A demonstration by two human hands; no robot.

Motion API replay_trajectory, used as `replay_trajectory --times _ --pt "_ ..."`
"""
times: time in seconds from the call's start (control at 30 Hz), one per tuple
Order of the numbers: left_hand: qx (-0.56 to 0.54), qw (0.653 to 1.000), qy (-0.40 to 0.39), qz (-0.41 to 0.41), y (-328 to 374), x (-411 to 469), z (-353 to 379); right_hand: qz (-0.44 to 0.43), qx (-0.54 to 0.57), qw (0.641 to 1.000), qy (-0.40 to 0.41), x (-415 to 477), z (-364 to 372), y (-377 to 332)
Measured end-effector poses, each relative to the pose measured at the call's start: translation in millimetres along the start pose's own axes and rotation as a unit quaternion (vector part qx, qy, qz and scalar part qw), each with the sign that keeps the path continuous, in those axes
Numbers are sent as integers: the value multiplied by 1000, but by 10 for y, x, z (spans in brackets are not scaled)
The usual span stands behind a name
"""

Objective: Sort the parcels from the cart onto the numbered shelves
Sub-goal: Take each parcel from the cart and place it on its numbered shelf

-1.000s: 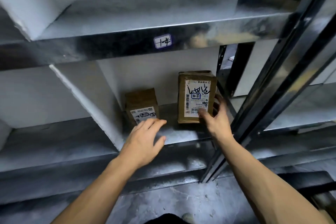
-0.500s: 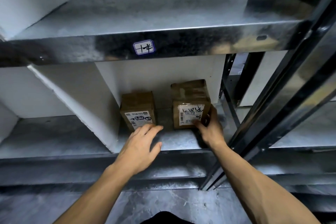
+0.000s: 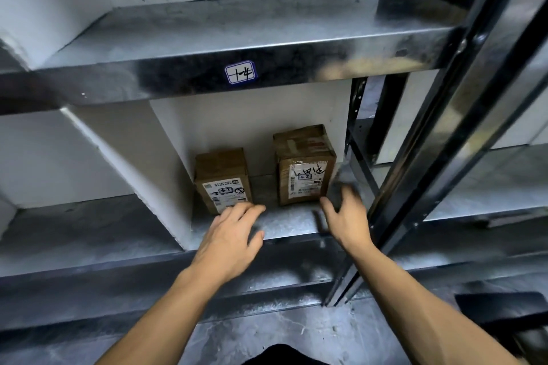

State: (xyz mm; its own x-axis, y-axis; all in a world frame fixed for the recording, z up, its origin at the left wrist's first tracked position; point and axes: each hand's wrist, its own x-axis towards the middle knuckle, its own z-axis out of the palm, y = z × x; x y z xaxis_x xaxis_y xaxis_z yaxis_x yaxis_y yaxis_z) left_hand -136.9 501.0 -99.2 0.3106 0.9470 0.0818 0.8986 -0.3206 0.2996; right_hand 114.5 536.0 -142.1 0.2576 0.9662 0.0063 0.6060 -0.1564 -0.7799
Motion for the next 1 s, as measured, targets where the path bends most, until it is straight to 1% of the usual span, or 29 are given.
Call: replay_trajectory --times 0.1,0.23,0.3,0.37,0.47,0.57,0.67,0.8,1.0 --pt "7 999 -11 37 -13 -19 6 -45 -120 992 7 -381 -36 24" --pt "19 994 -32 102 -24 -103 15 -92 -269 959 8 -889 -113 -18" --pt "37 989 -45 134 -4 -160 3 -96 -327 940 12 -1148 -156 -80" --pt "56 981 -56 175 43 -229 -5 -79 -364 928 13 -1418 -188 -138" --pt "74 965 -64 244 156 -378 44 -36 -388 920 27 -1859 -225 -147" --pt "86 941 -75 318 323 -529 135 28 -417 908 42 -2353 -287 -85" --pt "94 908 -90 399 595 -685 215 102 -430 895 65 -2879 -388 15" --pt "80 862 -90 493 1084 -933 287 209 -423 875 103 -3511 -587 98" --pt "61 779 -96 617 1865 -1428 429 331 -416 831 161 -4461 -822 228"
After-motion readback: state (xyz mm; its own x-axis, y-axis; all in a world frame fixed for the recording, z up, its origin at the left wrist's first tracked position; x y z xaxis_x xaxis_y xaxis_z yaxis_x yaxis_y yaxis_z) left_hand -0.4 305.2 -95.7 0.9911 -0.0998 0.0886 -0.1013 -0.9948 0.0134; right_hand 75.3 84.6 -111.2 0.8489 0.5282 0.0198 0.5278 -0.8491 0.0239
